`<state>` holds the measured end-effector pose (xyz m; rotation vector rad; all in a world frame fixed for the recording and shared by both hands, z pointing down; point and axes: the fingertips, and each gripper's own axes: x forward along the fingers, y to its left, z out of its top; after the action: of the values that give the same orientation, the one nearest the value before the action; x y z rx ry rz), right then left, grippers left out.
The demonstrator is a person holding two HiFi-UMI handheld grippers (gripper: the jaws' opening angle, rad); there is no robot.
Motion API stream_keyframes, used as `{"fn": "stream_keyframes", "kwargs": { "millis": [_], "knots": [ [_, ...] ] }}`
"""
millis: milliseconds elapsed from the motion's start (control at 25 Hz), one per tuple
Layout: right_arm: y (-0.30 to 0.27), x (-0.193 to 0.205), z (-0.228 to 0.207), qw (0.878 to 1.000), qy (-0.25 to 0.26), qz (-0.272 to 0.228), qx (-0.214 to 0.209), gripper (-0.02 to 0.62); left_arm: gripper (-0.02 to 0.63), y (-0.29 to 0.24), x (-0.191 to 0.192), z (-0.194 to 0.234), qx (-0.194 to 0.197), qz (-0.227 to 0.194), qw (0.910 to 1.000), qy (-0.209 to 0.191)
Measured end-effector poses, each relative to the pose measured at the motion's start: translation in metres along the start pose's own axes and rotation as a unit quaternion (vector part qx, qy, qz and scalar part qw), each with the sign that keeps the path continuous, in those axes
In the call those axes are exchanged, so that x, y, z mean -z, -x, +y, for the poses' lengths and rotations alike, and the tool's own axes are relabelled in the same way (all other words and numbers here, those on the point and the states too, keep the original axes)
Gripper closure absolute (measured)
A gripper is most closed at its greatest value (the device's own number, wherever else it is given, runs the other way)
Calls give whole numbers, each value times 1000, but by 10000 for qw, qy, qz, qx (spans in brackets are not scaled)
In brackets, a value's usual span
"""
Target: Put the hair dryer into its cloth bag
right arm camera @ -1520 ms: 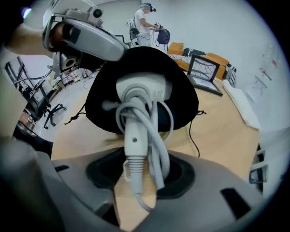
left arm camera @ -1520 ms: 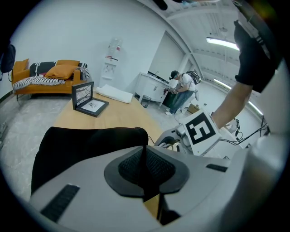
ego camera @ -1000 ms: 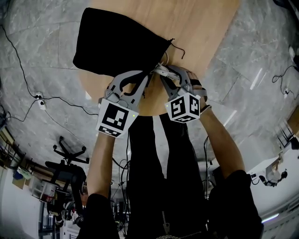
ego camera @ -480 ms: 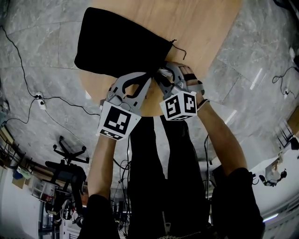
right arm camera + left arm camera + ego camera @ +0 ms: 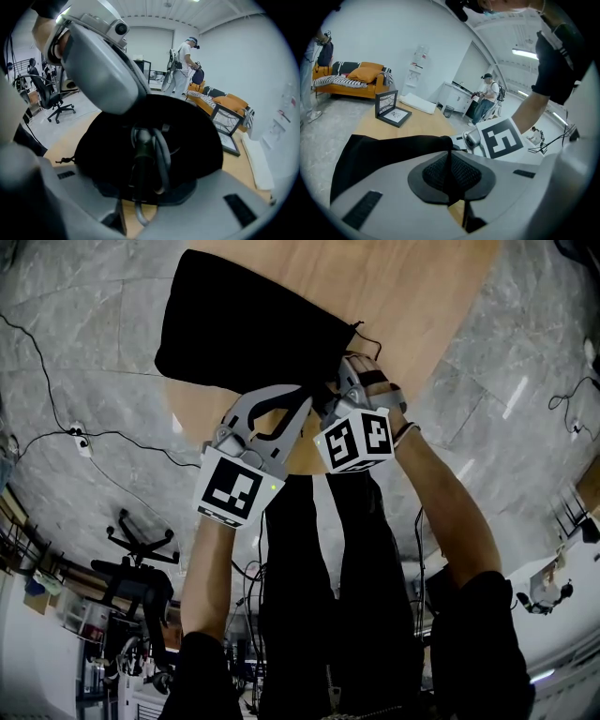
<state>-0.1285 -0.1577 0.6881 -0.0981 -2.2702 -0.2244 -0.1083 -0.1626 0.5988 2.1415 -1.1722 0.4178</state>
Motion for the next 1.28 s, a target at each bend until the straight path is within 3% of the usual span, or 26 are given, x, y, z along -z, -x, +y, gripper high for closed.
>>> {"fn": "stream_keyframes", "kwargs": {
  "millis": [360,560,840,1000,1280],
  "knots": [
    [-23,-26,0,9989,284,-312,-210,446,578,4,2,1,183,-1,9998,113],
    [-33,-32,2,9980,68,-515,-353,434,578,6,8,3,242,25,9996,116],
    [-45,-13,11,9974,-234,-125,-675,411,578,2,13,3,223,127,9997,42],
    [-36,-8,7,9972,-563,-91,-474,318,578,1,15,4,126,167,9998,11],
    [21,42,-2,9881,-1535,80,30,308,577,-3,15,9,-269,257,9992,-162]
  ]
}}
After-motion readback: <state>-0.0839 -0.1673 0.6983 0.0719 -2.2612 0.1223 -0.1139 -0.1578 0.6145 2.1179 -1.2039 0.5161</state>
